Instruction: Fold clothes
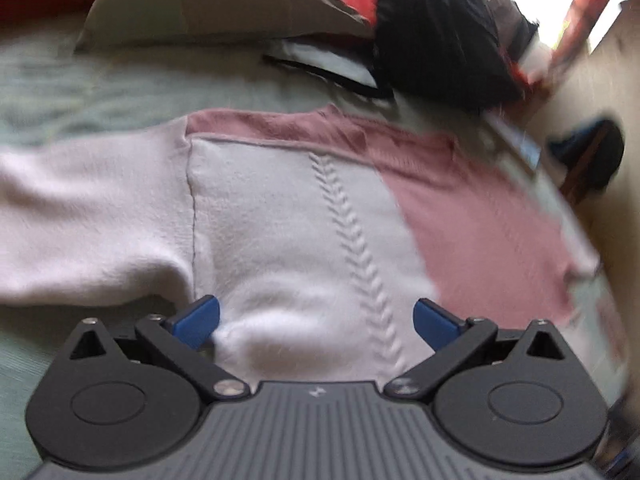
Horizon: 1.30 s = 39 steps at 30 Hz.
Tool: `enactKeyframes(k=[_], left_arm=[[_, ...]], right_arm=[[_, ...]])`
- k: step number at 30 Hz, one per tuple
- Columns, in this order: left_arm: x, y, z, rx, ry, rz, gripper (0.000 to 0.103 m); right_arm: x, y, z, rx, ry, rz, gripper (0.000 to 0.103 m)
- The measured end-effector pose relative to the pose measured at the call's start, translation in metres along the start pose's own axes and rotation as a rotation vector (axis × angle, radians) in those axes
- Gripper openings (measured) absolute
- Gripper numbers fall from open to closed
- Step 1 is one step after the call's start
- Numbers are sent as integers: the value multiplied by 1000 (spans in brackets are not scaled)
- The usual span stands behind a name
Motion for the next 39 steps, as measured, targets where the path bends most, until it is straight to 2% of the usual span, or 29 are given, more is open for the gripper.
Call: enactKeyframes(k=[2, 6, 11, 14, 16, 19, 22, 24, 26, 29, 31, 32, 35, 39], left_arm=[[7, -6, -8, -34, -18, -15, 102], [4, -16, -14, 7, -40, 55, 102], [-1, -12, 16, 37, -14, 53, 102], [14, -11, 21, 50, 15, 59, 102], [28, -6, 10, 49, 6, 46, 102], [43, 18, -19, 40, -74, -23, 102], [39, 47, -38, 107, -97, -58, 102], [27, 60, -38, 167, -76, -33, 102], [15, 61, -32, 174, -59, -1, 102], [6, 71, -13, 210, -12, -15, 102], [15, 76, -10, 208, -28, 10, 102], [21, 78, -11, 220, -23, 0, 102], [33, 74, -25, 210, -48, 9, 102], [21, 57, -40, 218, -83, 73, 102]], right_arm=[[1, 0, -1, -8, 1, -1, 103], [3, 6, -5, -8, 7, -12, 103], [7, 19, -14, 35, 20, -23, 103], [7, 25, -17, 51, 28, -32, 103], [4, 29, -18, 50, 43, -44, 103], [-1, 40, -20, 52, 67, -73, 103], [-5, 56, -23, 69, 83, -111, 103], [-8, 66, -24, 102, 80, -119, 103], [-10, 74, -24, 132, 77, -109, 103], [-10, 79, -22, 156, 84, -108, 103], [-11, 76, -20, 151, 92, -102, 103], [-11, 75, -20, 148, 96, -99, 103], [-12, 71, -17, 140, 107, -89, 103], [-14, 73, -15, 129, 113, -84, 103]])
Point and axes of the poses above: each gripper's, at about its wrist camera, not at the fingertips, and x roughly against the way its jaws point, y to its left, z to its underside, the point moved 7 cm from there along -x, roughly the way its jaws point, and after that the axes turned 9 degrees about -y, right-handed, at the moved point
